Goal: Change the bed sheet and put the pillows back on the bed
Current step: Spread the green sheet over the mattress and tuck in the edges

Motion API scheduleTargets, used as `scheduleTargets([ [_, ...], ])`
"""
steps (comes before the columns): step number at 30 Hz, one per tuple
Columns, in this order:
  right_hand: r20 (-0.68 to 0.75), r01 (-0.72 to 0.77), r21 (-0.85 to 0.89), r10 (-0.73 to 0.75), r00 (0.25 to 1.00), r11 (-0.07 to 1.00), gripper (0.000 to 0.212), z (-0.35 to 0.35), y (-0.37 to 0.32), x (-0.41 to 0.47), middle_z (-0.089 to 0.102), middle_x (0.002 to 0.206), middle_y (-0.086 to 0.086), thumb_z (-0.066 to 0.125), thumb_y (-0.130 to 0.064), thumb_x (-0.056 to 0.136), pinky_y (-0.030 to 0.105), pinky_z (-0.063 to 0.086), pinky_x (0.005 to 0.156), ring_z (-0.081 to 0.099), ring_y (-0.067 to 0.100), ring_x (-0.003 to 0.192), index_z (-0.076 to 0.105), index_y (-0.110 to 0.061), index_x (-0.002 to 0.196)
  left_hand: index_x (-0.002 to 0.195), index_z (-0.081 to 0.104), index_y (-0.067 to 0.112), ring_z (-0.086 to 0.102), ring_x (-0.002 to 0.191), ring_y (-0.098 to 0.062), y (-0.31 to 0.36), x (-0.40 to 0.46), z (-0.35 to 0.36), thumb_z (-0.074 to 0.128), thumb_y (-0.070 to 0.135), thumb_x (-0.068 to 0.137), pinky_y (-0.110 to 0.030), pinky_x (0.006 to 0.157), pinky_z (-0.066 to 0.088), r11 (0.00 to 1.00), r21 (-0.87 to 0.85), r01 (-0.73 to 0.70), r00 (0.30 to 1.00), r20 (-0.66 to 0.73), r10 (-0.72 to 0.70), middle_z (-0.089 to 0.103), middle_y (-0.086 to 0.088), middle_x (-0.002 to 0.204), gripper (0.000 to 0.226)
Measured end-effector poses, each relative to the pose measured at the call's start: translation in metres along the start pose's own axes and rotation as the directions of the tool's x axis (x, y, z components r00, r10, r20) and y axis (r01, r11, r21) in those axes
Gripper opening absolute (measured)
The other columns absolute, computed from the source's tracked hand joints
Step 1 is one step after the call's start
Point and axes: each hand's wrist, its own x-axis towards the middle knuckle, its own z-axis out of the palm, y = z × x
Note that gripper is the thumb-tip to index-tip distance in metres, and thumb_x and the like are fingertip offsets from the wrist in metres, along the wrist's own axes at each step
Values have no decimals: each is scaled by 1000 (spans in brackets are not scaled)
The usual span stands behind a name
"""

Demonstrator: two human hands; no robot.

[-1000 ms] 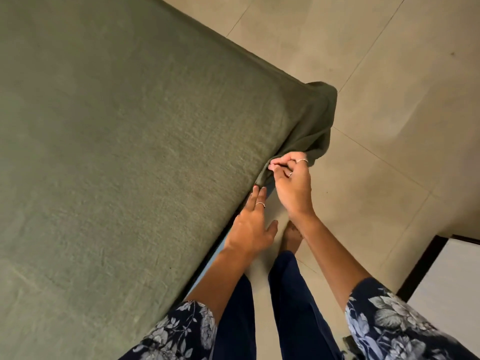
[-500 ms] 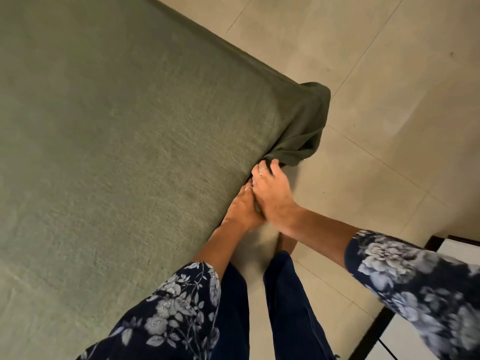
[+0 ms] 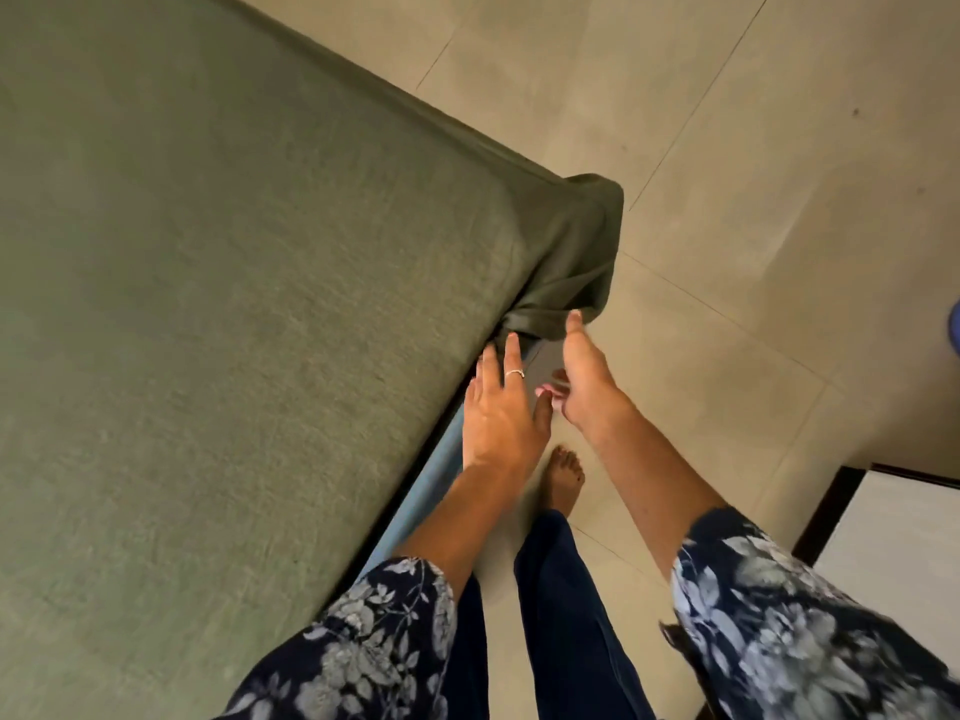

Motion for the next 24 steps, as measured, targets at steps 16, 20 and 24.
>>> scheduleTargets([
  [16, 182, 838, -306, -836, 517, 451, 20, 19, -35, 0, 62, 82, 6, 70, -12, 85, 23, 54, 74, 64, 15, 76, 54, -2, 92, 152, 10, 3, 12, 148, -25, 9, 11, 13, 29, 48, 89, -41, 120, 16, 987, 142, -81, 996, -15, 84, 12, -14, 160, 80],
  [20, 589, 713, -619, -796, 143, -330, 32, -8, -27, 27, 67, 103, 7, 53, -34, 95, 40, 43, 100, 59, 25, 104, 67, -7, 105, 149, 26, 1, 29, 142, -25, 19, 27, 5, 29, 53, 86, -39, 117, 25, 1000, 10, 8, 997, -81, -7, 32, -15, 152, 81],
  [24, 758, 462, -636, -613, 223, -619, 51, -20, -39, 32, 72, 99, -1, 29, -42, 98, 47, 28, 111, 58, 20, 113, 74, -18, 98, 145, 34, 3, 42, 131, -23, 26, 51, -5, 58, 25, 88, -29, 109, 30, 991, -84, 108, 993, -26, -111, 44, -11, 142, 65],
])
